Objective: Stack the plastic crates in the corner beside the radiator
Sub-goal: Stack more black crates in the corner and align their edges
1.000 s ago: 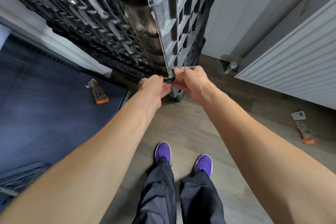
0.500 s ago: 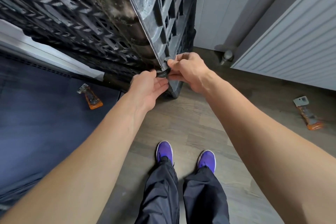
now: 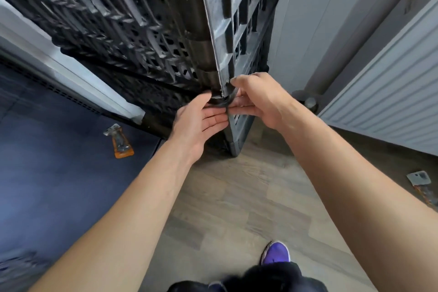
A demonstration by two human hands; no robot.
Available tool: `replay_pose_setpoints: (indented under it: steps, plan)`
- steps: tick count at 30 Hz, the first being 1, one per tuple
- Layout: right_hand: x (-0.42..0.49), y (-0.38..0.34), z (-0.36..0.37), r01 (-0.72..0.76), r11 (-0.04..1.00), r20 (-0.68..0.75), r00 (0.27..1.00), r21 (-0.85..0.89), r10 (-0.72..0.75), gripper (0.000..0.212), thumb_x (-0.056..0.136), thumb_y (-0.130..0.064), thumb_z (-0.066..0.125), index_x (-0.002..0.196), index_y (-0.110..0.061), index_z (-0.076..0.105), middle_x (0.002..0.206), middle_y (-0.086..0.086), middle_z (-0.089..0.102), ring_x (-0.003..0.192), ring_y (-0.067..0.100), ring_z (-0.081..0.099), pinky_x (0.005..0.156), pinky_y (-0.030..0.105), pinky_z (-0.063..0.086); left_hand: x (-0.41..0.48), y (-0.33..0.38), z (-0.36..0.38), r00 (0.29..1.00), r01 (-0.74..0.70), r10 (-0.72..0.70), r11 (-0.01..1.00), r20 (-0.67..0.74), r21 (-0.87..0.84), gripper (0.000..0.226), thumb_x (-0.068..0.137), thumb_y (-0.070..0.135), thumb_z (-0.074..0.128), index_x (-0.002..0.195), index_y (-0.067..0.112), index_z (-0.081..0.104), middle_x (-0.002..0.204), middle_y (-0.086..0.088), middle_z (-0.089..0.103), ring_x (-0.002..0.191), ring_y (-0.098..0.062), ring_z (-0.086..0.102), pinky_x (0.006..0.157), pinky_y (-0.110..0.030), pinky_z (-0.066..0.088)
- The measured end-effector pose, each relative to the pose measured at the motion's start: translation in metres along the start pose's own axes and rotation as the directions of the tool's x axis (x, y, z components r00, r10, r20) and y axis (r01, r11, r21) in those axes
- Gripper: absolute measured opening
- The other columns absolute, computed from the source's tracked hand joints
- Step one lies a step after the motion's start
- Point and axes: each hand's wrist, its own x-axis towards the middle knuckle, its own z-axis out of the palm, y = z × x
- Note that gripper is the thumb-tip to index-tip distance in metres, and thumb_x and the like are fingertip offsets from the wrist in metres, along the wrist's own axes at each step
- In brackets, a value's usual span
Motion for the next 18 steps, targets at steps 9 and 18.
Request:
replay_pose_setpoints:
  steps: [9, 18]
  plan:
    - [0.009, 0.035, 0.007, 0.234, 0.964, 0.032, 0.970, 0.126, -0.240, 0.016, 0.093, -0.022, 0.053, 0.086, -0.012, 0.063, 0.062, 0.002, 0.059, 0.050, 0.014, 0.057, 0.052, 0.024, 0.052, 0.021, -0.024, -0.011, 0.963, -0.226, 0.235, 0.971, 0.132, -0.079, 0.028, 0.091, 0.032, 0.061, 0.086, 0.007, 0.070, 0.069, -0.006, 0.072, 0.070, -0.019, 0.070, 0.072, -0.034, 0.061]
    - [-0.006, 0.046, 0.022, 0.281, 0.943, -0.069, 0.959, 0.177, -0.273, 0.021, 0.094, -0.019, 0.052, 0.075, -0.012, 0.056, 0.065, 0.002, 0.052, 0.054, 0.014, 0.048, 0.053, 0.022, 0.051, 0.025, -0.029, -0.022, 0.926, -0.270, 0.288, 0.957, 0.243, -0.107, 0.031, 0.092, 0.036, 0.064, 0.087, 0.006, 0.069, 0.074, -0.007, 0.071, 0.069, -0.017, 0.068, 0.067, -0.031, 0.061]
